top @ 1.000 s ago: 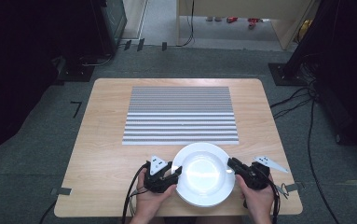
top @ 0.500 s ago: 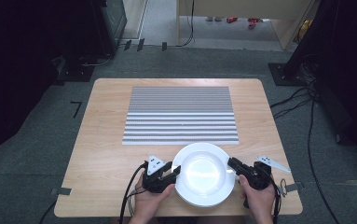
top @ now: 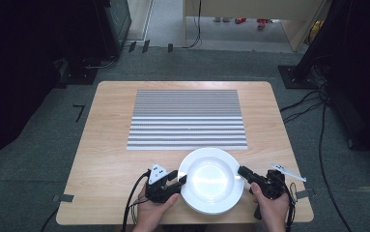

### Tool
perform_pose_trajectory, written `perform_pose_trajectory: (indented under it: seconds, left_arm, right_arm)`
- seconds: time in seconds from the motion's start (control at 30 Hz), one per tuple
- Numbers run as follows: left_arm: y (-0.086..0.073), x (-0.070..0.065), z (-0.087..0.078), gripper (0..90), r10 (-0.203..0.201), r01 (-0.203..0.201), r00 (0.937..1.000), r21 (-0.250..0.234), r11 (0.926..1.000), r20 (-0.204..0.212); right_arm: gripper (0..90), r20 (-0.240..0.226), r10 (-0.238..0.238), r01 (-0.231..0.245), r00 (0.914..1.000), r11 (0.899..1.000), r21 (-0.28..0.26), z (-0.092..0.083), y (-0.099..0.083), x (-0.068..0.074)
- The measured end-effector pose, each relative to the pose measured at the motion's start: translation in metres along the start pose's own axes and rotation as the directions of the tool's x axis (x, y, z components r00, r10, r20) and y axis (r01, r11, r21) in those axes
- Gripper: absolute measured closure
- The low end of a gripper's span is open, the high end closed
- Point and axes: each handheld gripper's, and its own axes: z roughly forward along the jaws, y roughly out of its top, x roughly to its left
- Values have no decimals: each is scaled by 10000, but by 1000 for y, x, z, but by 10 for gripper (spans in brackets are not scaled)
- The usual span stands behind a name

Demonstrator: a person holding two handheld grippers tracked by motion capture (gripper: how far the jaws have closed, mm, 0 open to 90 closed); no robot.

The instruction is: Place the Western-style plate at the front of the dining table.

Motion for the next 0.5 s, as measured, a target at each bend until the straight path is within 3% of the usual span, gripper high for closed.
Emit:
perform_pose_trajectory:
  seconds: [0.13, 0.23, 0.5]
  left_arm:
    - [-2, 0, -2, 568, 51, -51, 9999, 6, 10000, 136]
    - [-4, 0, -2, 560, 63, -63, 9999, 2, 10000, 158]
    - [-4, 2, -2, 542, -131, 128, 9993, 67, 9999, 350]
  right_arm:
    - [768, 103, -182, 184, 9998, 9998, -110, -1, -2, 2]
    - [792, 215, 116, -115, 9997, 9999, -45, -4, -3, 3]
    - [797, 273, 257, -254, 9993, 9996, -100, -5, -5, 3]
